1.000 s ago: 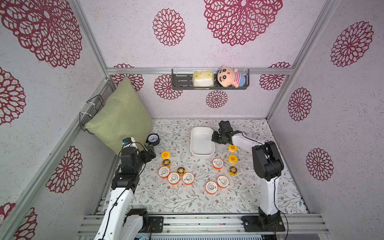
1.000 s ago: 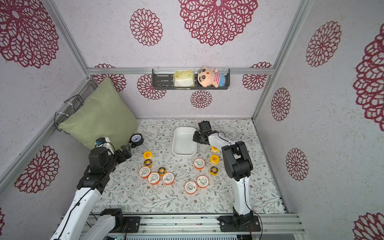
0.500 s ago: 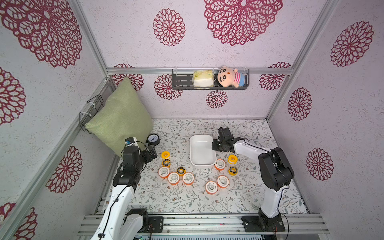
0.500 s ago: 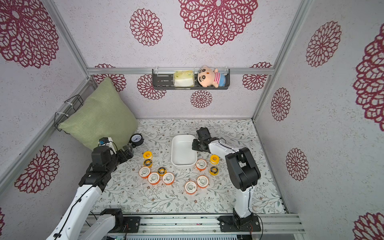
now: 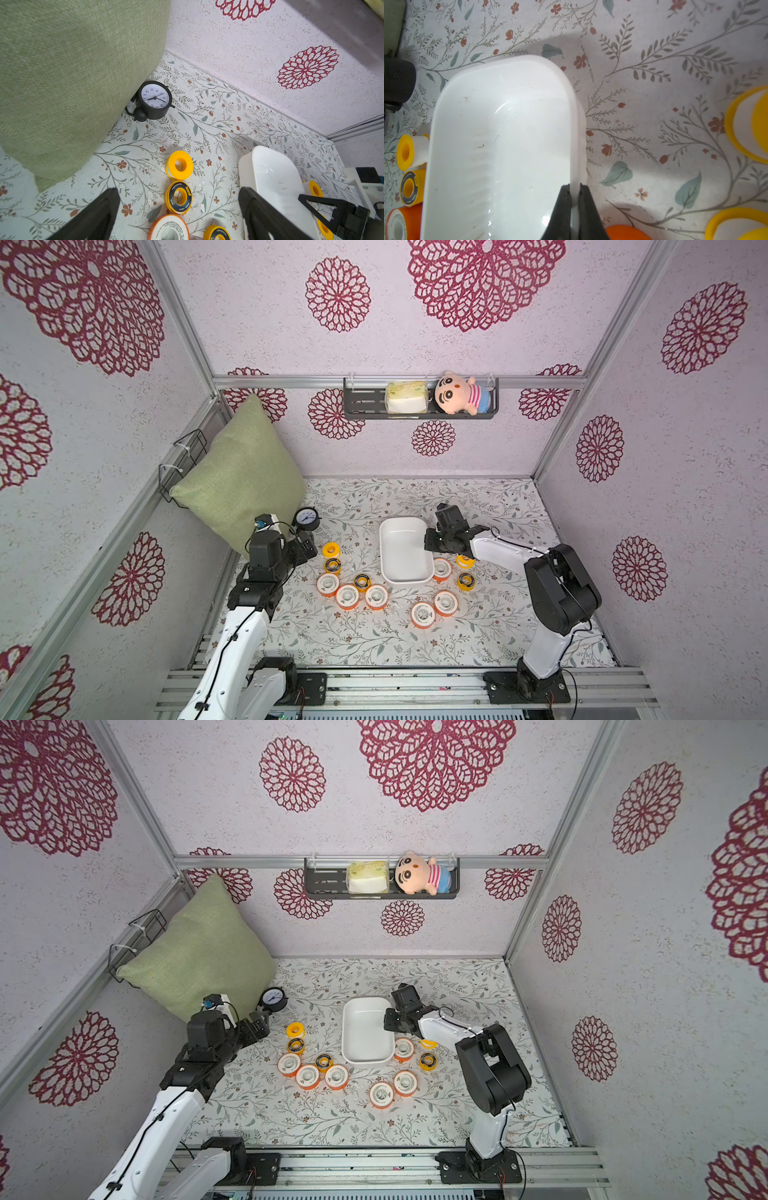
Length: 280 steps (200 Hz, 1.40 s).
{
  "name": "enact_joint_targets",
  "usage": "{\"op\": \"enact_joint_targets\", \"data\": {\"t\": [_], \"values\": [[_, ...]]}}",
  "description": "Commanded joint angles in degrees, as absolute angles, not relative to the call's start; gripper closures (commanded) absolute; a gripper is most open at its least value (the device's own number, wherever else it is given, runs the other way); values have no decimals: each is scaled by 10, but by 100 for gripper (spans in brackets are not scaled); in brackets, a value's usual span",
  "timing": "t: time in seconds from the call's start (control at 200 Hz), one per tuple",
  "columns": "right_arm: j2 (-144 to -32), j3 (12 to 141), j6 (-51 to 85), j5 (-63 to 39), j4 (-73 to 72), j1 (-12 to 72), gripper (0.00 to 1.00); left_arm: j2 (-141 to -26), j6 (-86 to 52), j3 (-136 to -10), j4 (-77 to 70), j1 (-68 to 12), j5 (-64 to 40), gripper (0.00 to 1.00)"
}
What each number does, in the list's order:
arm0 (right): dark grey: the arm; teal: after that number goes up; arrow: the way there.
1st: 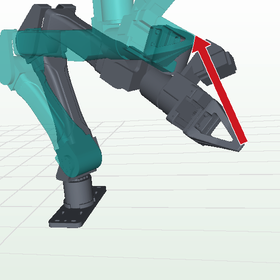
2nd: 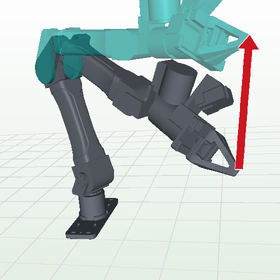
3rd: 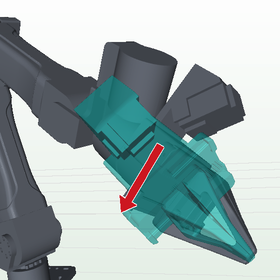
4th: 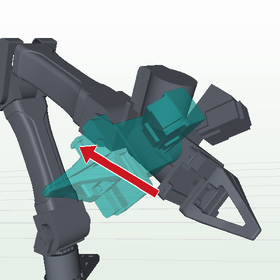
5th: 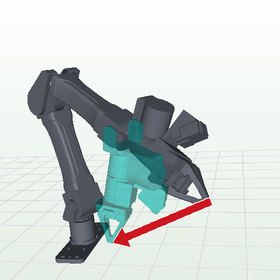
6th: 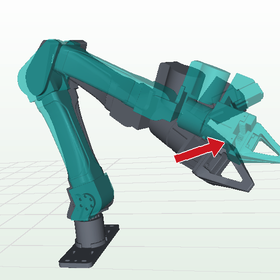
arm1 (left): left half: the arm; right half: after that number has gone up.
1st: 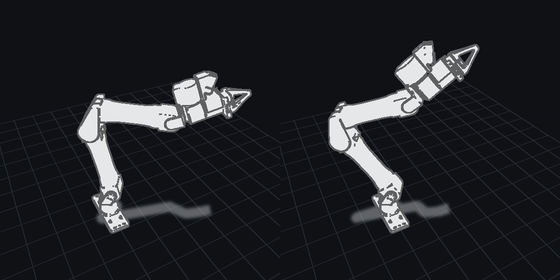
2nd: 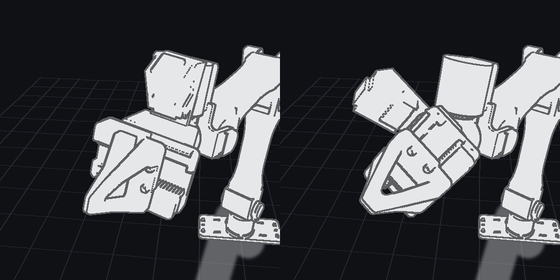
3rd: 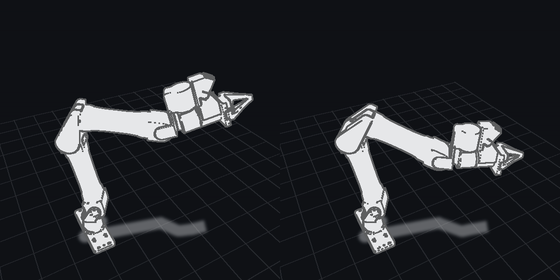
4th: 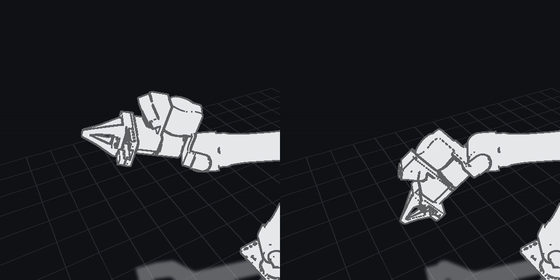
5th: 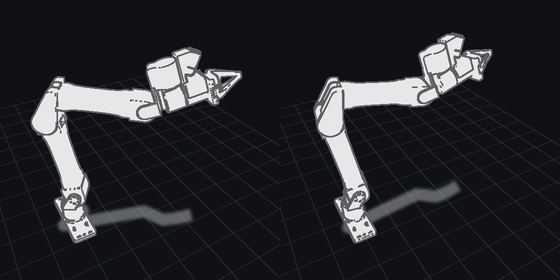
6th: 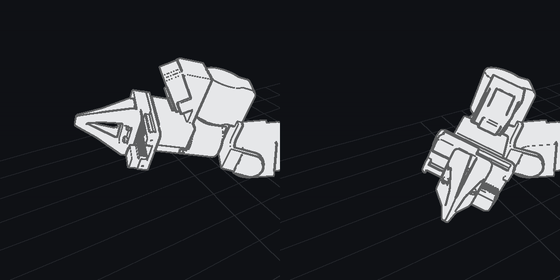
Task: Put the sealing tape into the storage box
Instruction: Move the storage box to the center of the board, then pick up the sealing tape at the center of the board.
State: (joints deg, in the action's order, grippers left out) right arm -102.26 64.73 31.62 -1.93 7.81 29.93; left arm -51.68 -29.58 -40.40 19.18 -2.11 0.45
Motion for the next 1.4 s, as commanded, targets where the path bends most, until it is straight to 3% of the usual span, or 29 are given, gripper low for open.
{"op": "enact_joint_targets", "data": {"t": [0.0, 0.055, 0.28, 0.445, 0.67, 0.775, 0.885, 1.181, 1.396], "values": [[-992, 641, 326, -11, 70, 302, 86, -517, -288, -422, 208, -31, 9, 3], [-985, 638, 327, -14, 66, 303, 73, -516, -291, -422, 212, -35, 12, 3], [-929, 617, 320, -36, 21, 301, 49, -517, -323, -406, 236, -42, 31, 3], [-875, 579, 306, -40, -11, 284, 48, -526, -351, -376, 238, -43, 32, 3], [-801, 474, 290, -48, -84, 232, 47, -615, -390, -361, 223, -43, -9, 23], [-777, 451, 278, -56, -70, 209, 47, -658, -400, -359, 225, -46, -8, 37], [-754, 428, 274, -61, -67, 193, 46, -685, -408, -353, 229, -56, 4, 45], [-738, 408, 279, -63, -80, 182, 45, -766, -413, -352, 215, -81, -4, 55], [-752, 409, 279, -66, -80, 181, 45, -774, -409, -362, 227, -91, -4, 56]]}}
